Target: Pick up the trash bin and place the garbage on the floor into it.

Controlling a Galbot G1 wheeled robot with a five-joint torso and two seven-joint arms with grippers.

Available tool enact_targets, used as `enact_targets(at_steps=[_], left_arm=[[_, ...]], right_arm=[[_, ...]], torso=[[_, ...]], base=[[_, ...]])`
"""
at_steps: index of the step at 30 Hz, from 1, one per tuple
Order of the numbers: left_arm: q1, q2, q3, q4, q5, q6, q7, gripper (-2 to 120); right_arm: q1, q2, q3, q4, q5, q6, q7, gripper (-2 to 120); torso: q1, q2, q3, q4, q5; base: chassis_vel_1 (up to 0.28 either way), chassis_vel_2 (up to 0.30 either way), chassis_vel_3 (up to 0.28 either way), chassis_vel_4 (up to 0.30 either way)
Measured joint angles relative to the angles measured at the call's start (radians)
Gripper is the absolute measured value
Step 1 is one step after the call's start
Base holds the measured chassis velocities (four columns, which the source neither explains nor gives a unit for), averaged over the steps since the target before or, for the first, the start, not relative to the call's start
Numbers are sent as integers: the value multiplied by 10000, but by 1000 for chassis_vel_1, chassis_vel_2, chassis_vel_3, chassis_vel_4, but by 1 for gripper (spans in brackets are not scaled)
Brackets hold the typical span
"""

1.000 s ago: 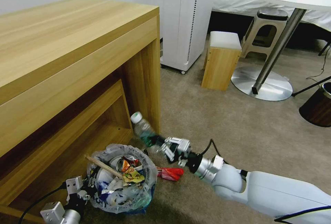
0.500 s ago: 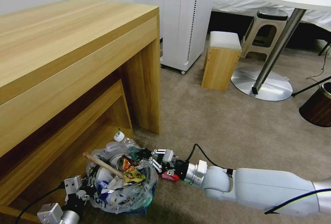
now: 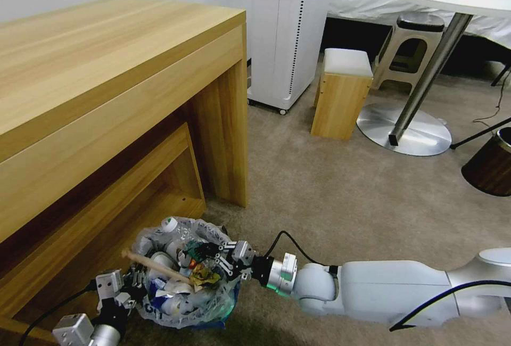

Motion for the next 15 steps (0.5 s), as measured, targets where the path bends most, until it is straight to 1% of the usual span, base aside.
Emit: enact_targets(at_steps=[2, 3, 4, 5, 7, 8, 9, 10, 12, 13, 15], left_arm=[[-13, -10, 9, 30, 0, -9, 3, 3], [-29, -27, 32, 59, 1, -15, 9, 3], [-46, -39, 52, 79, 4, -15, 14, 3], [-46, -39, 52, 79, 4, -15, 14, 3], [-90, -53, 84, 122, 13, -16, 18, 3], [-100, -54, 89, 139, 15, -17, 20, 3], [-100, -54, 89, 139, 15, -17, 20, 3], [-105, -54, 95, 167, 24, -16, 21, 3], [-108, -54, 97, 200, 42, -17, 22, 3], [-108, -54, 97, 200, 42, -17, 22, 3], [-108, -62, 108, 202, 59, -16, 23, 3]], right_arm=[[-11, -5, -8, 19, 1, -19, 47, 3], [-27, -27, -2, 55, 1, -21, 71, 5], [-45, -63, 25, 116, 5, -22, 72, 10], [-45, -63, 25, 116, 5, -22, 72, 10], [-126, -160, 189, 258, -2, -25, 80, 19], [-167, -198, 271, 316, -18, -24, 78, 22], [-167, -198, 271, 316, -18, -24, 78, 22], [-224, -250, 414, 403, -44, -22, 75, 29], [-305, -333, 620, 531, -75, -2, 60, 37], [-305, -333, 620, 531, -75, -2, 60, 37], [-358, -405, 764, 614, -91, 3, 43, 47]], torso=[[0, 0, 0, 0, 0], [0, 0, 0, 0, 0], [0, 0, 1, 0, 0], [0, 0, 1, 0, 0], [0, 0, 0, 0, -1], [-1, 0, 0, 0, 0], [-1, 0, 0, 0, 0], [0, 0, 0, -1, 0], [0, 0, 0, 0, 0], [0, 0, 0, 0, 0], [0, 0, 0, 0, 0]], base=[[0, 0, 0, 0], [0, 0, 0, 0], [0, 0, 0, 0], [0, 0, 0, 0], [0, 0, 0, 0], [0, 0, 0, 0], [0, 0, 0, 0], [0, 0, 0, 0], [0, 0, 0, 0], [0, 0, 0, 0], [0, 0, 0, 0]])
